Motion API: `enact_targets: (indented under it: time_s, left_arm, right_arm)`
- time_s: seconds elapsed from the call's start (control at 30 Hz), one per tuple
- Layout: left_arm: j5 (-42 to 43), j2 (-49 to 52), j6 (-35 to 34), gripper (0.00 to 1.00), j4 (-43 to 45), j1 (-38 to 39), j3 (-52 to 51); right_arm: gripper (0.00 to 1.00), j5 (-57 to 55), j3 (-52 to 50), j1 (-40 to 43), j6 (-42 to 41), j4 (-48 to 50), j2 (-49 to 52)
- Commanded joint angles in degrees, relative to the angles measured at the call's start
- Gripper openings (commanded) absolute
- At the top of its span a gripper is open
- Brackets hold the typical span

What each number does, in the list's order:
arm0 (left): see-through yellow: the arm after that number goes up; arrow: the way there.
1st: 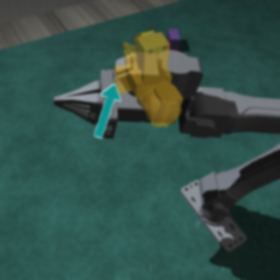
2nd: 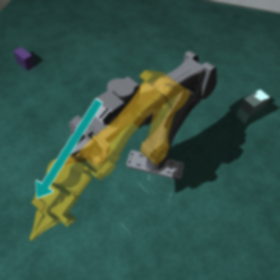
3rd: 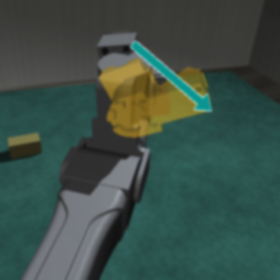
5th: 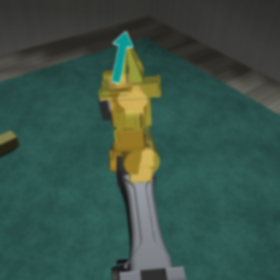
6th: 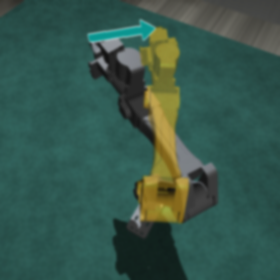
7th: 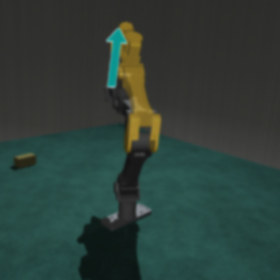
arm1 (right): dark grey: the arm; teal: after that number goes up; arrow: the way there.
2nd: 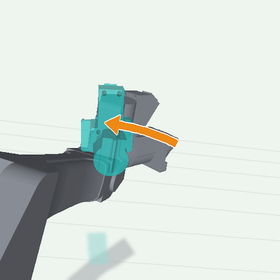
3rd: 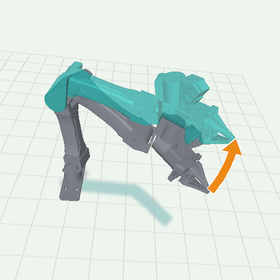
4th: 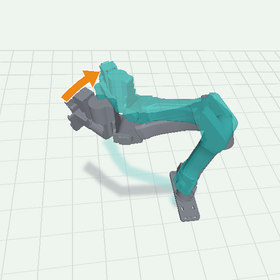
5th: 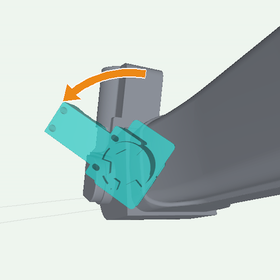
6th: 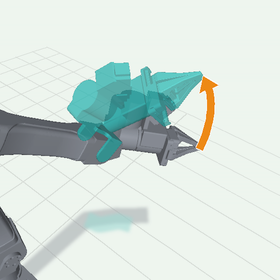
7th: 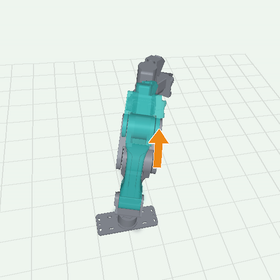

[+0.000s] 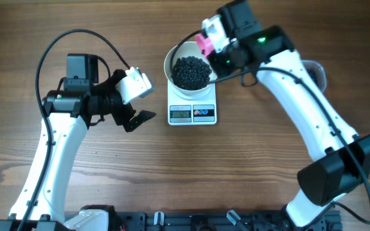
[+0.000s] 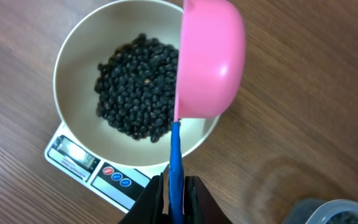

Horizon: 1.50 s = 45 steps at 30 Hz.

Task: Scoop item into bowl and weigh 150g on scale
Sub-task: 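Carry the scoop left over the white bowl and tip beans in, then move the scoop back right and lower it into the bean tub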

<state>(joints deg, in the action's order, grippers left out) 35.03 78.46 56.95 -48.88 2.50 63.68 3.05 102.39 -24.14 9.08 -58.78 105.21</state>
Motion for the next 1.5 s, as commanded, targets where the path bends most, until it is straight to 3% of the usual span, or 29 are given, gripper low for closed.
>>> enact_targets:
  time_s: [0.0,0.27,0.5,0.83,1.1,1.3,1.47]
  left_arm:
    - [0.24,0.33,1.16,1.00,-0.04,-0.28,-0.11]
    - [0.24,0.33,1.16,1.00,-0.04,-0.28,-0.11]
    - [0.24,0.33,1.16,1.00,-0.04,-0.28,-0.11]
    - [0.24,0.33,1.16,1.00,-0.04,-0.28,-0.11]
    - [0.24,0.33,1.16,1.00,-0.04,-0.28,-0.11]
    - [0.24,0.33,1.16,1.00,-0.04,-0.28,-0.11]
    - [0.24,0.33,1.16,1.00,-0.04,-0.28,-0.11]
  right_arm:
    - [0.04,7.76,1.55,3.28,-1.79,0.92,-3.21]
    - [0.04,7.23,1.53,0.90,-1.55,0.94,-3.78]
    - [0.04,-8.17,1.38,-4.07,0.00,-2.82,-3.74]
    - [0.04,-9.66,1.38,-6.27,-0.94,-2.89,-3.74]
    - [0.04,-0.26,1.66,6.36,-4.96,-7.13,-5.55]
    - [0.04,-2.36,0.74,19.56,-4.55,-15.17,-6.32]
    - [0.04,-4.98,-4.20,25.70,-3.43,-15.85,-6.29]
